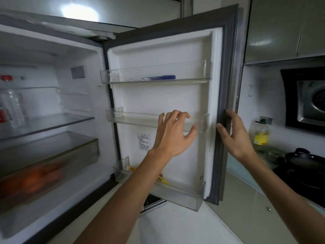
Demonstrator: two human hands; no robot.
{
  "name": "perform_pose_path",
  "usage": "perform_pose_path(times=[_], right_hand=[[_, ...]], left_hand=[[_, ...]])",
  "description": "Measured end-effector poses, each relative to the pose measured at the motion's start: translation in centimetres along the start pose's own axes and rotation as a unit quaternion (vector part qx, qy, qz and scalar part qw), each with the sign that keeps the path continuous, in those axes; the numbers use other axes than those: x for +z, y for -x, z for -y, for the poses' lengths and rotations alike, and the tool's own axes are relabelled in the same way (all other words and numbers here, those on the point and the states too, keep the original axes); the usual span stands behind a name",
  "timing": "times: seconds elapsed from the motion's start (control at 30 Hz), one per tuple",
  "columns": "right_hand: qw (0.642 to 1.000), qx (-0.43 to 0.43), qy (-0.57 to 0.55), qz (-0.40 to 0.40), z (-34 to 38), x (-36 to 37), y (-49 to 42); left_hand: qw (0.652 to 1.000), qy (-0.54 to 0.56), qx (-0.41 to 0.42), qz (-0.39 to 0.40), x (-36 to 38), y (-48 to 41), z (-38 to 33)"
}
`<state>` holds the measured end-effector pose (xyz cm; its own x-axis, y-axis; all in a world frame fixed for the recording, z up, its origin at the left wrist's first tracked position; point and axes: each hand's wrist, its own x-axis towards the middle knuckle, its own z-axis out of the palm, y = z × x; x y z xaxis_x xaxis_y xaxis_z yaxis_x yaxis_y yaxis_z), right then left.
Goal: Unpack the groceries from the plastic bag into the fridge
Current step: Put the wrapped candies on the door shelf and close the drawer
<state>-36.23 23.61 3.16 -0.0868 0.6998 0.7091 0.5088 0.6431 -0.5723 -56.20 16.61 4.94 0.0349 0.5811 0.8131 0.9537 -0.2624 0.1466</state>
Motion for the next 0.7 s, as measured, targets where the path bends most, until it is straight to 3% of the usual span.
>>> perform_pose_path(times=[0.17,0.33,0.53,0.7], right_hand=[[0.993,-0.097,-0.047,-0.054,1.7,-1.0,1.2],[0.952,-0.3,-0.024,-0.054,3.9,-1.0,3.4],[0.85,-0.522,-0.055,0.04,8.9,1.6,6.3],[0.771,-0.629,-0.055,0.081,15.4,5.6,8.7]], left_hand=[[0.995,-0.004,-0.027,-0.1,-2.1,2.7,0.0],[0.984,0.02,-0.072,-0.159,-5.7,7.4,0.9],[0.973,0.008,-0.191,-0.129,-12.3,13.1,4.3],[0.948,-0.08,-0.261,-0.163,-15.9,18.2,4.0]])
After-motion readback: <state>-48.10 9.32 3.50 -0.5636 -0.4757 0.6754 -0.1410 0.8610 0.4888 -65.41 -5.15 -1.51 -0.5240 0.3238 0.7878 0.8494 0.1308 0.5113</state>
